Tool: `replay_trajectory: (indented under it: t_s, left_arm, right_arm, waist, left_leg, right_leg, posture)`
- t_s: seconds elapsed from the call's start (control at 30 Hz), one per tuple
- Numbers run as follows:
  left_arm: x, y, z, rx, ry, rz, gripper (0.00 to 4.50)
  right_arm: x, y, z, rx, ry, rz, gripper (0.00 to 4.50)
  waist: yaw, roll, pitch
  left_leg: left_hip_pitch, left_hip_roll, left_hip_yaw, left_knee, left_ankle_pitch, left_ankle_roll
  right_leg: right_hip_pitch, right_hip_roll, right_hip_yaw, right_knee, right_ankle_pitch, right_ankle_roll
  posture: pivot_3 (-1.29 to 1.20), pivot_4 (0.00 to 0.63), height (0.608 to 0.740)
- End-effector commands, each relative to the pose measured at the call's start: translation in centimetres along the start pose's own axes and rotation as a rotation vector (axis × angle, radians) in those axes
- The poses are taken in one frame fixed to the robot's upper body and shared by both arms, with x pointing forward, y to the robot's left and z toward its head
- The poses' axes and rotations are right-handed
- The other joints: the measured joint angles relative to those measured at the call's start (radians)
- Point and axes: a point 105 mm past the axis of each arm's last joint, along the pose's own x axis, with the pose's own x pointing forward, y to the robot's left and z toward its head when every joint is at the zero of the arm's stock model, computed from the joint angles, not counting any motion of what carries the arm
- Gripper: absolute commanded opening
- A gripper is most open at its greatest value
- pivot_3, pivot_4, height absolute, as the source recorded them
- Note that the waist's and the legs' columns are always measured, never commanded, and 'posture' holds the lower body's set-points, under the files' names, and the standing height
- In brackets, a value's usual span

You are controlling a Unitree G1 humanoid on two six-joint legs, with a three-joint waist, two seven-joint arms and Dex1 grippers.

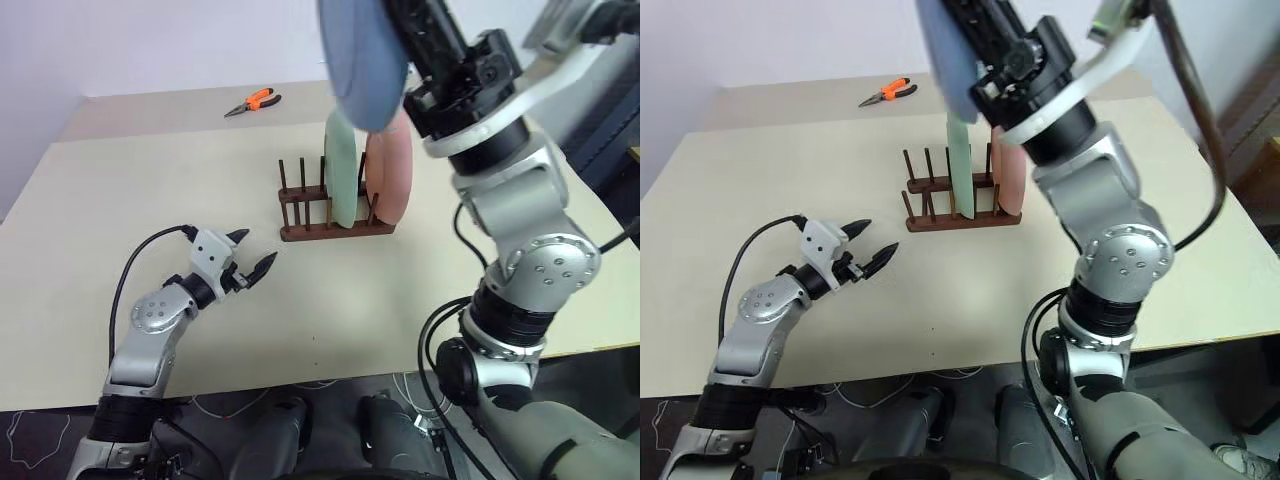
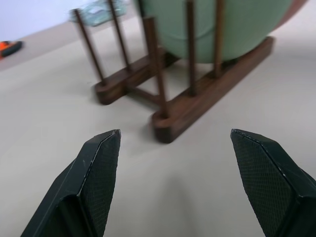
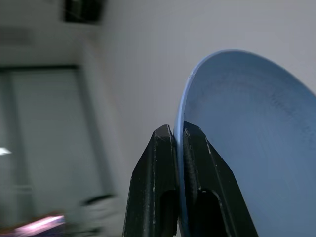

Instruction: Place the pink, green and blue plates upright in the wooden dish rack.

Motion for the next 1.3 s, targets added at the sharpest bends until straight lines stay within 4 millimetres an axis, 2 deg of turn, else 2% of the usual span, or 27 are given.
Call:
replay_trajectory:
  t_s: [0.03,0.23,0.33,0.63,0.97,1.0,1.03,1.1,1.23,1.27,1.3]
  left_arm:
    - [-1.1,1.6,0.1,0.031,-0.014,0.082,3.65]
    - [-1.8,2.0,-0.2,0.036,-0.012,0.120,3.65]
    - [-2.0,1.9,-0.2,0.031,-0.013,0.120,3.65]
    - [-2.0,0.9,-0.6,0.015,-0.002,0.085,3.65]
    - [-1.6,0.3,-0.6,0.011,-0.001,0.051,3.65]
    - [-1.6,0.2,-0.5,0.010,-0.002,0.049,3.65]
    - [-1.6,0.1,-0.5,0.010,-0.002,0.047,3.65]
    - [-1.6,0.0,-0.5,0.009,-0.002,0.042,3.65]
    - [-1.6,-0.3,-0.5,0.005,0.000,0.035,3.65]
    - [-1.6,-0.4,-0.5,0.003,0.001,0.033,3.65]
    - [-1.6,-0.5,-0.5,0.002,0.001,0.031,3.65]
  right_arm:
    - [1.3,-0.1,-1.6,0.176,-0.005,0.006,0.05]
    - [2.1,-3.6,-6.3,0.304,0.083,-0.164,0.05]
    - [2.2,-4.4,-8.8,0.322,0.136,-0.221,0.05]
    - [2.2,-6.4,-11.0,0.404,0.159,-0.365,0.05]
    - [1.8,-8.6,-12.8,0.393,0.220,-0.496,0.05]
    - [1.8,-8.6,-12.9,0.389,0.224,-0.498,0.69]
    - [1.9,-8.7,-13.0,0.378,0.228,-0.498,1.00]
    - [2.1,-8.7,-12.9,0.353,0.233,-0.492,2.02]
    - [3.2,-8.1,-11.8,0.202,0.249,-0.416,4.07]
    - [3.6,-7.5,-11.3,0.144,0.258,-0.375,4.46]
    - [4.0,-6.9,-11.0,0.093,0.266,-0.336,4.46]
  waist:
    - [-0.003,0.000,0.000]
    - [-0.014,0.000,0.000]
    - [-0.020,0.001,0.000]
    - [-0.021,0.001,0.000]
    - [-0.022,0.001,0.000]
    - [-0.021,0.001,0.000]
    - [-0.022,0.001,0.000]
    - [-0.022,0.001,0.000]
    - [-0.025,0.001,0.000]
    - [-0.025,0.001,0.000]
    - [-0.024,0.001,0.000]
  left_leg:
    - [0.000,0.000,0.001,0.000,0.000,0.000]
    - [0.000,0.000,0.001,0.000,0.000,0.000]
    - [0.000,0.000,0.001,0.000,0.000,0.000]
    - [0.000,0.001,0.002,-0.001,0.000,-0.001]
    - [0.000,0.001,0.002,-0.001,0.001,-0.001]
    - [0.000,0.001,0.002,-0.001,0.000,-0.001]
    - [0.000,0.001,0.002,-0.001,0.001,-0.001]
    - [0.000,0.001,0.002,-0.001,0.000,-0.001]
    - [0.000,0.001,0.003,-0.001,0.001,-0.001]
    - [0.000,0.001,0.003,-0.001,0.001,-0.001]
    - [0.000,0.001,0.003,-0.002,0.001,-0.001]
  right_leg:
    - [0.000,0.000,0.000,0.000,0.000,0.000]
    - [-0.003,0.001,0.000,0.001,0.001,0.000]
    - [-0.003,0.001,0.000,0.003,0.001,0.000]
    - [-0.005,0.002,0.000,0.003,0.001,0.000]
    - [-0.005,0.002,0.000,0.003,0.001,0.000]
    - [-0.005,0.002,0.000,0.003,0.001,0.000]
    - [-0.005,0.002,0.000,0.003,0.001,0.000]
    - [-0.005,0.002,0.000,0.003,0.001,0.000]
    - [-0.005,0.002,0.000,0.004,0.002,0.000]
    - [-0.006,0.002,0.001,0.004,0.002,-0.001]
    - [-0.006,0.002,0.001,0.004,0.002,-0.001]
  posture:
    - [0.00,0.150,0.740]
    - [0.00,0.150,0.740]
    - [0.00,0.150,0.740]
    - [0.00,0.150,0.740]
    - [0.00,0.150,0.740]
    - [0.00,0.150,0.740]
    - [0.00,0.150,0.740]
    - [0.00,0.150,0.740]
    - [0.00,0.150,0.740]
    - [0.00,0.150,0.740]
    - [0.00,0.150,0.740]
